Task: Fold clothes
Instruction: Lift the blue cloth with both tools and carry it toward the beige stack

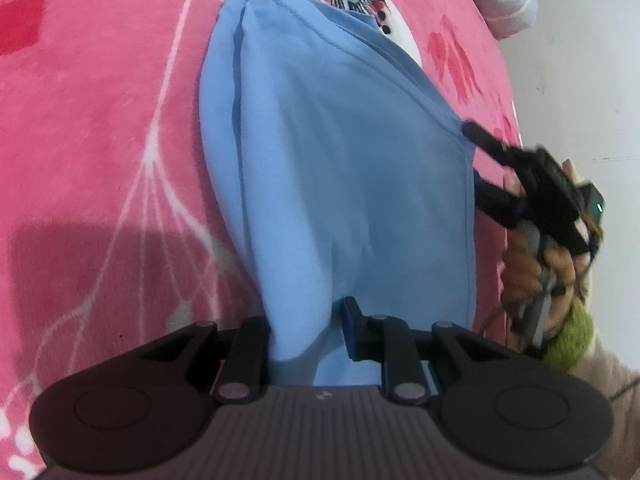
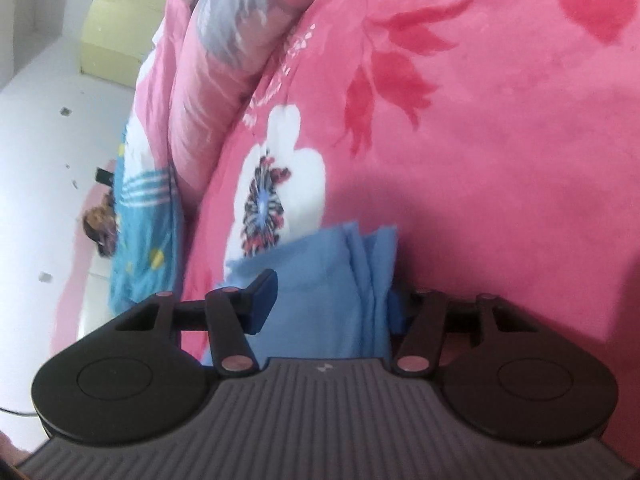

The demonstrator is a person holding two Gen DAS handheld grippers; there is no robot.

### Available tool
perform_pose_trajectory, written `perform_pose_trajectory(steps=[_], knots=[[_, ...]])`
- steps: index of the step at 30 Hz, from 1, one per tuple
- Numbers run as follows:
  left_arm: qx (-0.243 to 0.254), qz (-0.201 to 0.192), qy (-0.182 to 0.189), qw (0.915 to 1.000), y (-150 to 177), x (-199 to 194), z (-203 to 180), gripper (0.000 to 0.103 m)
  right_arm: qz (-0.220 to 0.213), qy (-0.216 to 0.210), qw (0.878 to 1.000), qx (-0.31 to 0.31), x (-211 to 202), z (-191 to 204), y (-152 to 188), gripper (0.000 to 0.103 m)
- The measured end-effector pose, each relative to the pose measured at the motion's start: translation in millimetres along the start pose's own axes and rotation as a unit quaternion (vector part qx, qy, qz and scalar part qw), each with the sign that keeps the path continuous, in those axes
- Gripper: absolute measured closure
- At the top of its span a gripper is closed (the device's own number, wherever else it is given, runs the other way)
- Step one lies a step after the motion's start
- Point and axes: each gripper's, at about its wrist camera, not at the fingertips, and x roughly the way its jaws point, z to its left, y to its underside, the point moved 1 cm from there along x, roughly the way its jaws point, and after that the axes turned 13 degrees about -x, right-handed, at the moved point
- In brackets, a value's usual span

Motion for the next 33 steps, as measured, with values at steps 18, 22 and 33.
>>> perform_pose_trajectory(steps=[18,22,33], knots=[[-0.012,-0.007,0.018,0.9997,-2,-10,6,0.088,0.080,-0.042,0.995,-0.051,52,30,-9,0.087],[0.007,-0.034,-0.009,0.9994,0,-8,-12,0.092,0.082,0.013,0.989,-0.122,50,58,-12,0.090],[0.049,-0.084,-0.010,0.9953,22,-50,-43,0.093,0.062,0.099,0.959,-0.258,19,131,-10,0.091]])
